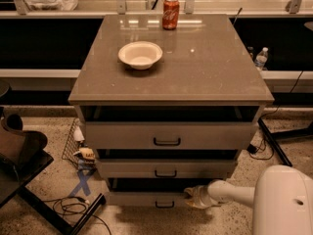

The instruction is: Open bottom drawer

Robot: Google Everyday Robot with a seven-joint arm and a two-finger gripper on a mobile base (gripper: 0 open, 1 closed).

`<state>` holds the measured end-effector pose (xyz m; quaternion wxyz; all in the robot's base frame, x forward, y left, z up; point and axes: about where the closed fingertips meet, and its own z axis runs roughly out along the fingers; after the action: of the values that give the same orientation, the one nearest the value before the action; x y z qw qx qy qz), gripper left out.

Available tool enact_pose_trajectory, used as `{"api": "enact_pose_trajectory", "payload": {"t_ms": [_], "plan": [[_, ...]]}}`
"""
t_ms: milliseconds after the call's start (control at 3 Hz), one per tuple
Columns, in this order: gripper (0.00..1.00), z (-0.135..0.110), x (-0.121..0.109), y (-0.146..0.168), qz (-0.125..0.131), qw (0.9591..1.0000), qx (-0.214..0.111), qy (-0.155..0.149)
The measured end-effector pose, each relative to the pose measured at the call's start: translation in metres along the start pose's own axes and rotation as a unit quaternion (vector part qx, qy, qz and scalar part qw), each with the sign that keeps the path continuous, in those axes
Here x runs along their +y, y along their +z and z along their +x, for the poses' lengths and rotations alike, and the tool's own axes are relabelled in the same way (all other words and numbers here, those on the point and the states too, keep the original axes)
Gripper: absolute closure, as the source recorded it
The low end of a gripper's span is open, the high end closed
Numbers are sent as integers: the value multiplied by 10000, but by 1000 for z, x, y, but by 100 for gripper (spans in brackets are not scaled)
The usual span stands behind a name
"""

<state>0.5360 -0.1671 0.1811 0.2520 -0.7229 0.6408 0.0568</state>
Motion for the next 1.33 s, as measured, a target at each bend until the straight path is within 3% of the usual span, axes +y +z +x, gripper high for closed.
{"api": "enact_pose_trajectory", "payload": {"t_ms": [333, 1333], "plan": [[85, -1, 1, 1, -6, 10000, -5, 0], [16, -1, 1, 1, -8, 10000, -6, 0]]}}
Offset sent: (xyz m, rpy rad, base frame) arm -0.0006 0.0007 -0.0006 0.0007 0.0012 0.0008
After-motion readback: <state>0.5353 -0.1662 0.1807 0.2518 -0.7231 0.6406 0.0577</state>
